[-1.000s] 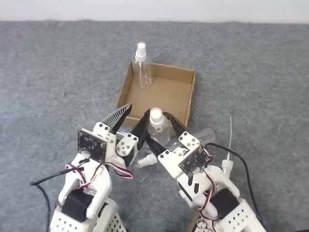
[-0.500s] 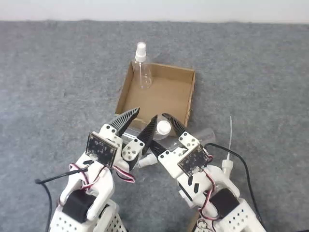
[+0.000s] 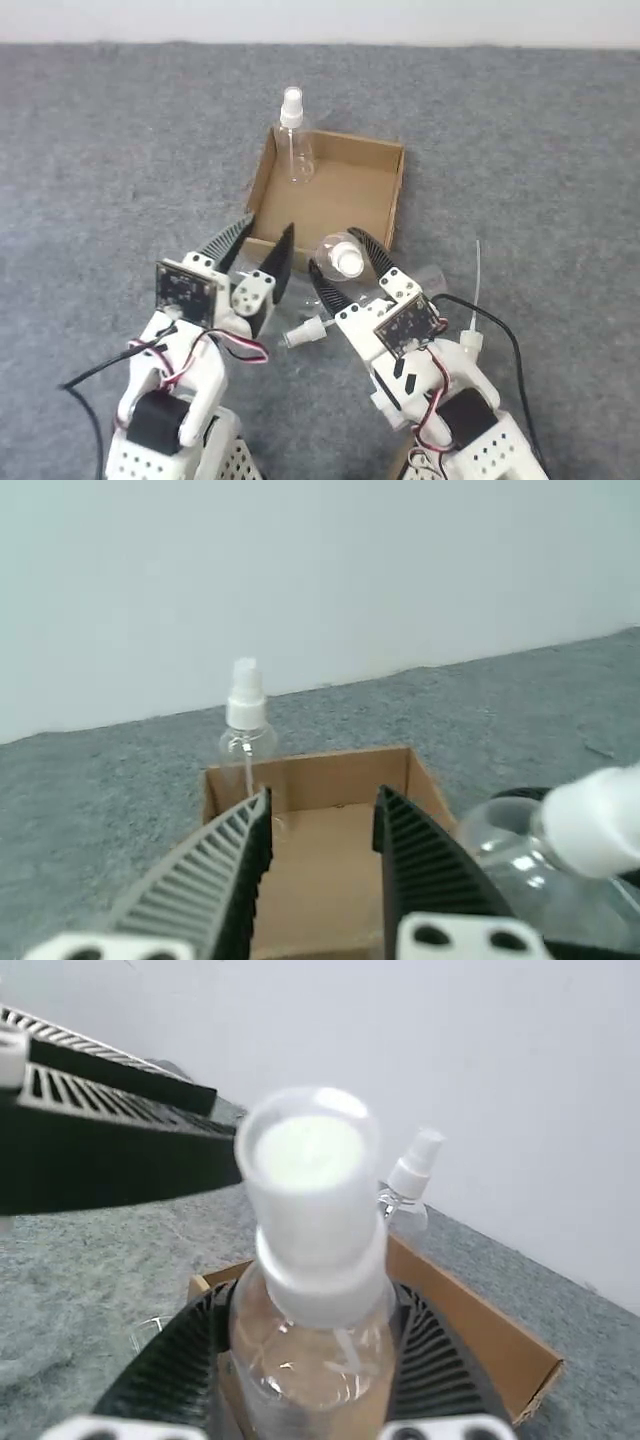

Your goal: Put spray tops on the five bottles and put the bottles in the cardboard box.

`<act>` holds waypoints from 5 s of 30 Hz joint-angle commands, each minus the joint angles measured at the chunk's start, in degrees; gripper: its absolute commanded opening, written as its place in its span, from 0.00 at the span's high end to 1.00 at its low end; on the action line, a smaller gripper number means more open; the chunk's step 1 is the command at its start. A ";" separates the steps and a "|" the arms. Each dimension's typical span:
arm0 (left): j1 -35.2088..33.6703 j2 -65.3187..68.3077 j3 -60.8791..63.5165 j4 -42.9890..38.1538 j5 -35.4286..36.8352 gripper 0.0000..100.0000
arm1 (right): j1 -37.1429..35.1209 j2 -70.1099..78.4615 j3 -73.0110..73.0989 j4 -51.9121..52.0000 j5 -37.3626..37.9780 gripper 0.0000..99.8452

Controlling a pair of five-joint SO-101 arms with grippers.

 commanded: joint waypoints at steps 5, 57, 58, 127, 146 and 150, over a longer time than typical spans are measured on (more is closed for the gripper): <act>-9.49 -0.70 -3.91 -5.36 0.79 0.84 | 0.84 -1.27 0.53 0.04 0.88 0.99; -29.01 -0.62 14.99 3.43 1.05 0.84 | 4.35 -1.10 -3.69 5.76 0.62 0.99; -29.01 -0.62 14.99 3.34 1.05 0.84 | 4.35 -1.10 -5.54 8.22 0.53 0.99; -29.36 -0.44 15.08 1.67 1.05 0.84 | -0.13 85.14 -54.95 -24.92 3.08 0.99; -29.36 -0.35 15.08 1.76 1.05 0.84 | 2.59 108.26 -71.47 -25.01 -5.27 0.99; -29.36 -0.35 15.08 1.76 1.05 0.84 | 3.12 109.76 -71.65 -26.24 -5.27 0.99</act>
